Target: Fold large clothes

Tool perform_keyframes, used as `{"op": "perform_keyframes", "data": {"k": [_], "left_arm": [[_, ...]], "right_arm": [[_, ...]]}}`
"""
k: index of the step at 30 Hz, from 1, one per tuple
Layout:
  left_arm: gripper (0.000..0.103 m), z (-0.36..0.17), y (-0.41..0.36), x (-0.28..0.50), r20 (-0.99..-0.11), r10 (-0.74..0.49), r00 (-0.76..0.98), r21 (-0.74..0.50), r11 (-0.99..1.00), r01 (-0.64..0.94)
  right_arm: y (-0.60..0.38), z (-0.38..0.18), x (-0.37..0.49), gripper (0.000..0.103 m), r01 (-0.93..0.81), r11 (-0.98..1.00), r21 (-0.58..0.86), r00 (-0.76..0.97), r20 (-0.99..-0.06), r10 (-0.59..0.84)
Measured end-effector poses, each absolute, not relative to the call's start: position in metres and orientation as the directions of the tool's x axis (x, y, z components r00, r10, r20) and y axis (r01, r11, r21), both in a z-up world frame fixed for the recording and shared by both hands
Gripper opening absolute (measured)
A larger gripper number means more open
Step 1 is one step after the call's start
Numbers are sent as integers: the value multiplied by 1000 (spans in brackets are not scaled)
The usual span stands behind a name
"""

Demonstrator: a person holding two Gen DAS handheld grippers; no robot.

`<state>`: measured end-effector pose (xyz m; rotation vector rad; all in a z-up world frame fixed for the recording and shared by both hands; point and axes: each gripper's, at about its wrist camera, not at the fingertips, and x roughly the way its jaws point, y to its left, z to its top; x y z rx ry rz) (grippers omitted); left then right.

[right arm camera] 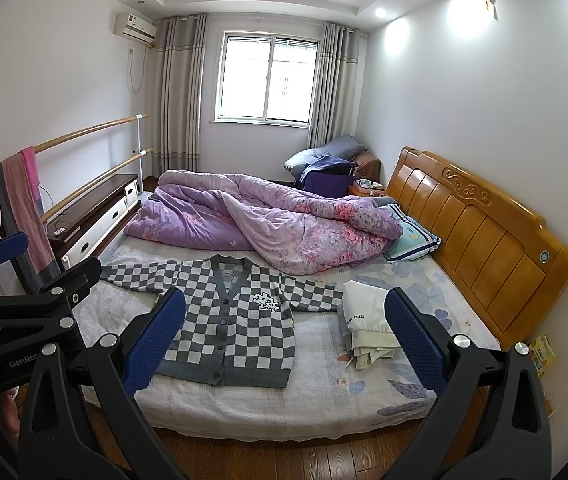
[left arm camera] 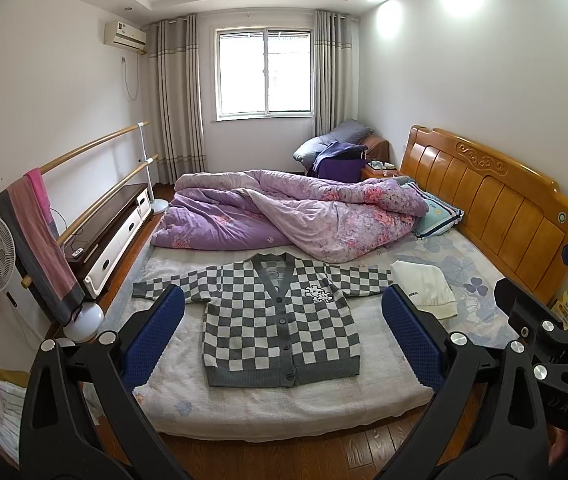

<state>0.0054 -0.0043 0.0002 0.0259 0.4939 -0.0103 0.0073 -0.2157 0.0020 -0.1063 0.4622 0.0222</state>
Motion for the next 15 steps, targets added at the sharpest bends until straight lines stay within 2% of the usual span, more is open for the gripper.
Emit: {"op": "perform_keyframes", "data": {"k": [15], "left_arm": [[98, -2, -7, 7, -476, -3, 879, 23, 1000, 16]], "right_arm": [[-216, 1, 7, 96, -46, 994, -98, 894, -448, -3]]}}
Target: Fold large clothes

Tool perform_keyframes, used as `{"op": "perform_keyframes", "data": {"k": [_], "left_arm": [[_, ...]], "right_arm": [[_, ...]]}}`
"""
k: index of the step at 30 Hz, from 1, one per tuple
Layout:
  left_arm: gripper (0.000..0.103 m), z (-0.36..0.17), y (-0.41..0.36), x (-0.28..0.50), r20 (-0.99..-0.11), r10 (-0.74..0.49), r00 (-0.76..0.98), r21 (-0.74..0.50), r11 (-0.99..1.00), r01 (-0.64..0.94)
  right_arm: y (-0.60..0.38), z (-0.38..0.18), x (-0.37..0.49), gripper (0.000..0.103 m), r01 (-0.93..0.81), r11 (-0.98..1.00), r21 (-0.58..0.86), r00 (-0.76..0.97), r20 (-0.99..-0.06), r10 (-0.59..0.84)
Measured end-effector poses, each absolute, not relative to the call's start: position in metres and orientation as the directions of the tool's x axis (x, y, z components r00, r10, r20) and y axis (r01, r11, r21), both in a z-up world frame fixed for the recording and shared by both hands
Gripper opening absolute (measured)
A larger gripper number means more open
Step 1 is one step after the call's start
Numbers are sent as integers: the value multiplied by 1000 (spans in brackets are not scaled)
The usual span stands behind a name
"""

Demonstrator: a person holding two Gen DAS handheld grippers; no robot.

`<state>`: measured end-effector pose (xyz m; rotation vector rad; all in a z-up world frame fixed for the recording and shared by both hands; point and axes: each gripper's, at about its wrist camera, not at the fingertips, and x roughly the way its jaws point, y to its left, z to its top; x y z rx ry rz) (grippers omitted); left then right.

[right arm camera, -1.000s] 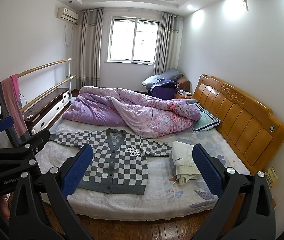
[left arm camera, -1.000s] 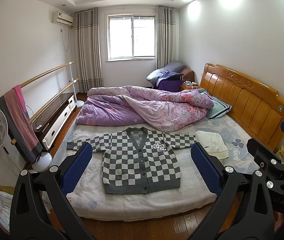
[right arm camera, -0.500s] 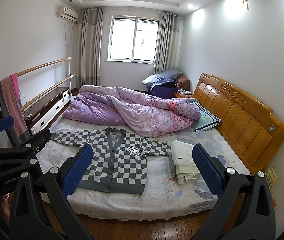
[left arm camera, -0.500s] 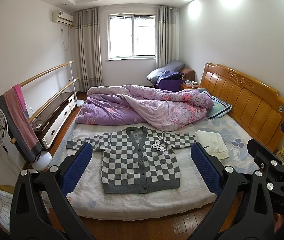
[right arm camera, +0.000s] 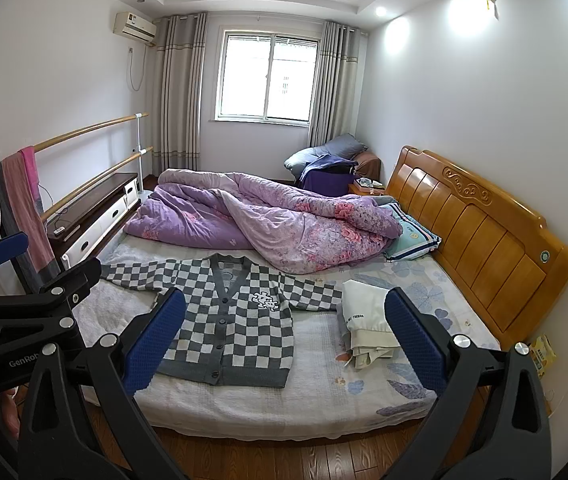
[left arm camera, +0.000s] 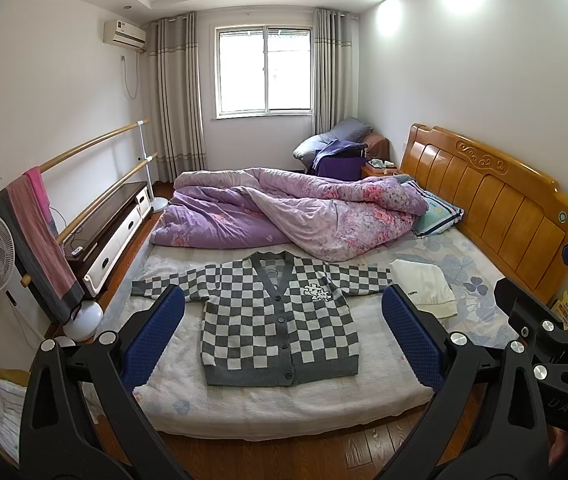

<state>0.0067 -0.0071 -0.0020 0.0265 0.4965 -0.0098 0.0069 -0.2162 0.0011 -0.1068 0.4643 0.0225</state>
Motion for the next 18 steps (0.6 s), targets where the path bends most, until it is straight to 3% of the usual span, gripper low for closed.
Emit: {"op": "perform_keyframes", "data": {"k": [18], "left_arm": [[98, -11, -12, 12, -481, -7, 877, 17, 1000, 18]], "right_arm": [[-219, -1, 7, 96, -48, 994, -99, 892, -453, -2]]}}
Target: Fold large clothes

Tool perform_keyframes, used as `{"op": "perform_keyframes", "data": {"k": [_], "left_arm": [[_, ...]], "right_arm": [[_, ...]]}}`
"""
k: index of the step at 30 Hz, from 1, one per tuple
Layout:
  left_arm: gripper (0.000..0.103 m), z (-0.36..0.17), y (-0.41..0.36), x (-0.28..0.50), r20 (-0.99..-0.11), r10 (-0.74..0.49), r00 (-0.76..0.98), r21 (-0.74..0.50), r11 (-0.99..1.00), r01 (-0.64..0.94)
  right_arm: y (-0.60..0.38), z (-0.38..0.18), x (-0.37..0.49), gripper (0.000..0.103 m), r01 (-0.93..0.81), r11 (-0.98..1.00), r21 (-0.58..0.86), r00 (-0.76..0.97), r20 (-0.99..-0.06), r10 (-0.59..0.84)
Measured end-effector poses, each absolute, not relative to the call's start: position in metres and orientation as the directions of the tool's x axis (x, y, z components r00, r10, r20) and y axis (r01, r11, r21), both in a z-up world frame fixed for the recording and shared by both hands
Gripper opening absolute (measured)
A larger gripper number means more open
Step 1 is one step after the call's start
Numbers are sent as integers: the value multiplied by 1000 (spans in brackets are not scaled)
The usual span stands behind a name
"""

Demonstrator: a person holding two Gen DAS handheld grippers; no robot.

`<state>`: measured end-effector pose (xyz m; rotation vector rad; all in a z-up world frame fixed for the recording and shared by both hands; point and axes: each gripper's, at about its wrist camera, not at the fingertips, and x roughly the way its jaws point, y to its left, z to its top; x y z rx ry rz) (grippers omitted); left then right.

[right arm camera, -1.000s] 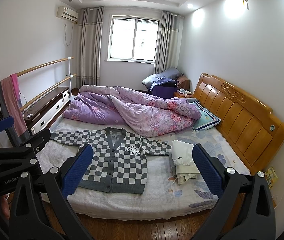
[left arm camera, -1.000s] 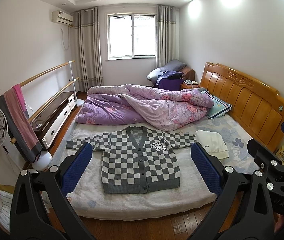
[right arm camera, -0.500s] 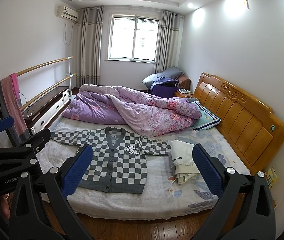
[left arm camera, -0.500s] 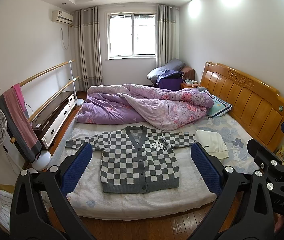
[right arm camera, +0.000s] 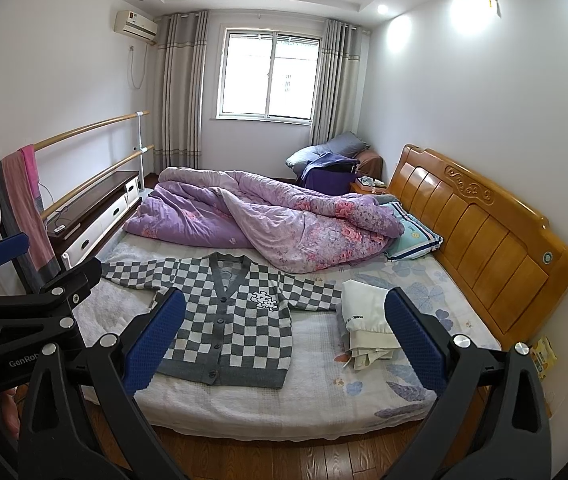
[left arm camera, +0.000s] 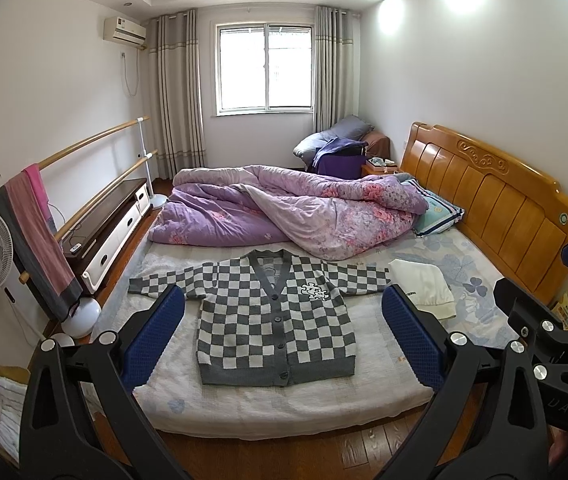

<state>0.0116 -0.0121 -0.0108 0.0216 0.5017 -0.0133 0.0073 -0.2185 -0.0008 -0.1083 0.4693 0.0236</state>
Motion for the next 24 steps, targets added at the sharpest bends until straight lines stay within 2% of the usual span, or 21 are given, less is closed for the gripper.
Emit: {"op": "perform_keyframes", "data": {"k": [3, 24], "left_arm": [[98, -35, -20, 16, -484, -6, 875, 17, 1000, 16], [98, -66, -25, 43, -525, 11, 851, 12, 1000, -6]], "right_arm": [[-221, -3, 8, 96, -50, 994, -98, 890, -456, 0], [-236, -7, 39, 96, -85, 992, -91, 861, -507, 27]]}}
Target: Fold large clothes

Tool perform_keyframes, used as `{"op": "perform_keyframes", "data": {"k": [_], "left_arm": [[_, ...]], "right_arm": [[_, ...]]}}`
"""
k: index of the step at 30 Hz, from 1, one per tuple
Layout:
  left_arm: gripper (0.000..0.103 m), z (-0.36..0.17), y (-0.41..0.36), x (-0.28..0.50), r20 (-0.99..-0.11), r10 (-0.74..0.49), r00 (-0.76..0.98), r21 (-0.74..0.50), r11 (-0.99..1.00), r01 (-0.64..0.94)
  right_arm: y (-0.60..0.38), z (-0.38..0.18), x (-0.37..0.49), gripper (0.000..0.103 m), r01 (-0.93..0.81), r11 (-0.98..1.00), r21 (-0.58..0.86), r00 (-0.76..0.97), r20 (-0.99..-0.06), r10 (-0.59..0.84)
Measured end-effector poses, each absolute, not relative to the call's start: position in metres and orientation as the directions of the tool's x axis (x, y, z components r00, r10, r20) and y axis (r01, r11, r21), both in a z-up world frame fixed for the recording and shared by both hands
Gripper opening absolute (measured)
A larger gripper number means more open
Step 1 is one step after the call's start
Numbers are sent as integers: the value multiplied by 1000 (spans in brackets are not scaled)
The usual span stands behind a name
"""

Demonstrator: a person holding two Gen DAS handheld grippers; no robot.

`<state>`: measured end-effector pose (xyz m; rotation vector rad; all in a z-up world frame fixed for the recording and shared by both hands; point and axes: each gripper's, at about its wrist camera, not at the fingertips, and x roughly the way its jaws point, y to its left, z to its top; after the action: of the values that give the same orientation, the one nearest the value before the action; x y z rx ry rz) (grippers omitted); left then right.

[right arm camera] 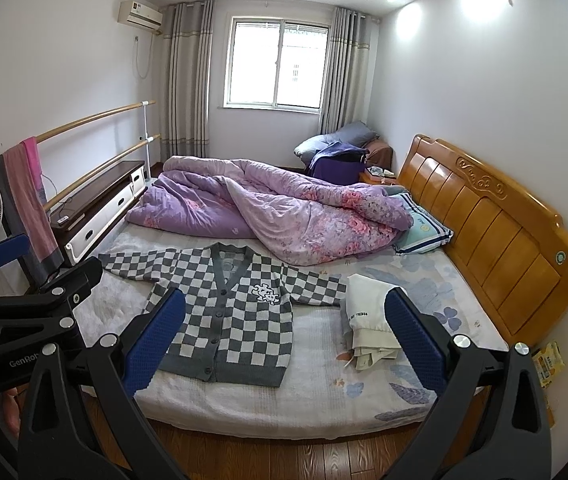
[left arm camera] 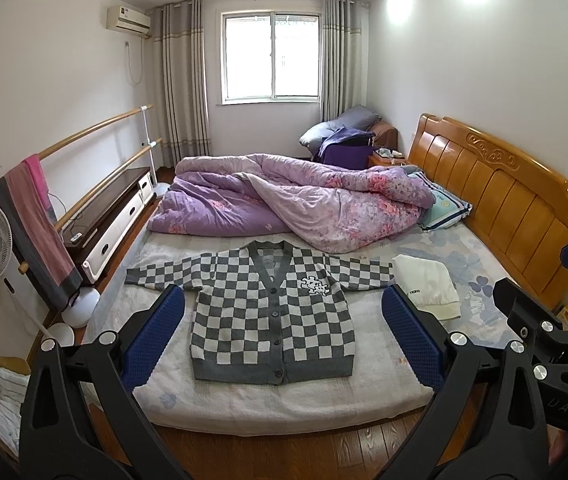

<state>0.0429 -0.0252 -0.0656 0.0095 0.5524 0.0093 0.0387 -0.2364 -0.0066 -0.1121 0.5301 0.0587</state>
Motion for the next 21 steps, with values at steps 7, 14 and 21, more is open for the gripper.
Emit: {"op": "perform_keyframes", "data": {"k": [7, 14, 21], "left_arm": [[98, -71, -17, 79, -559, 14, 829, 4, 1000, -14], [98, -82, 1, 133, -598, -7, 801, -10, 1000, 2], [98, -99, 40, 214, -639, -51, 768, -36, 999, 36]], "right_arm": [[-230, -13, 68, 96, -94, 992, -85, 844, -536, 34], [-213, -27, 112, 96, -88, 991, -97, 816, -577, 16], [-180, -43, 180, 96, -55, 992, -112, 794, -608, -24]]}}
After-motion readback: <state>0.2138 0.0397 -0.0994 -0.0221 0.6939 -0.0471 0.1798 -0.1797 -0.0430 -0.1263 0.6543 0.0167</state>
